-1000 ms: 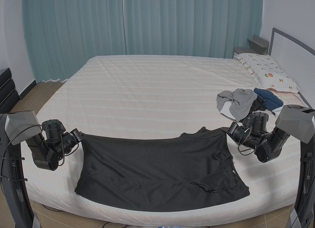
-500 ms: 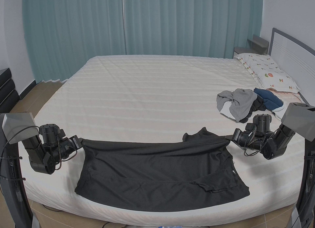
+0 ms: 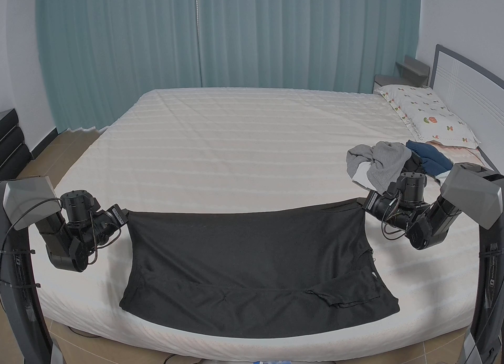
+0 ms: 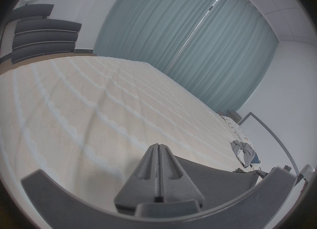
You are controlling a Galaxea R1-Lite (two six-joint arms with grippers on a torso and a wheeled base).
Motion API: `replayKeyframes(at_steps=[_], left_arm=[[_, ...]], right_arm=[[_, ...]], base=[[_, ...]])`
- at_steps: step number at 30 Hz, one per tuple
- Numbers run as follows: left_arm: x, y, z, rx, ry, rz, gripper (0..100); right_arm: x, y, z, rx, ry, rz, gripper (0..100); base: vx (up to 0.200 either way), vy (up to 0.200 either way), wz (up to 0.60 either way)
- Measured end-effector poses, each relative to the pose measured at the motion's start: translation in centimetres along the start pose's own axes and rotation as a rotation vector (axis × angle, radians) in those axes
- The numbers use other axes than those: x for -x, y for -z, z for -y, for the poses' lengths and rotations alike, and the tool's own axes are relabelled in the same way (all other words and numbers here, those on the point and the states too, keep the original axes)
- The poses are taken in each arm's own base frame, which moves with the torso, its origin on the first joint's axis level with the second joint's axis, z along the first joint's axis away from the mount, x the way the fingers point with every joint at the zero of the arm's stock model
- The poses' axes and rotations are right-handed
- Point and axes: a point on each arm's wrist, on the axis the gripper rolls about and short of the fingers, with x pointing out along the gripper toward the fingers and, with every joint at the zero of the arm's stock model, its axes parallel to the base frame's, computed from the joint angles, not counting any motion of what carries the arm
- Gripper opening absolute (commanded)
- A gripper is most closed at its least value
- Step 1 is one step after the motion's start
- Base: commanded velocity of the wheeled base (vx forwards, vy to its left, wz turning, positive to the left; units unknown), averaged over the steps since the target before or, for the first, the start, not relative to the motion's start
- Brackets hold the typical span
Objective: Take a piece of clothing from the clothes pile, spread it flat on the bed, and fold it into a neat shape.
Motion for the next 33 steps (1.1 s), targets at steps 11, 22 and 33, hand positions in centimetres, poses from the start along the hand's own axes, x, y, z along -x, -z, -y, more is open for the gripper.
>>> replayKeyframes(at_steps=[11,22,33], left_arm=[[-0.5,0.6,-0.1,0.013,0.001,-0.012,0],[1.5,1.3,-0.2,-0.061,0.001,-0.068,0],[5.2,3.5,-1.3,-0.314,0.011,-0.203,0]], right_arm=[[0.1,0.7,0.4,-0.001,0.000,-0.020,0],[2.9,1.7,0.8,0.000,-0.009,-0.153,0],[5.9,3.7,2.3,0.099,0.055,-0.274,0]], base=[[0.000,0.000,0.00],[0.000,0.000,0.00],[0.000,0.000,0.00]])
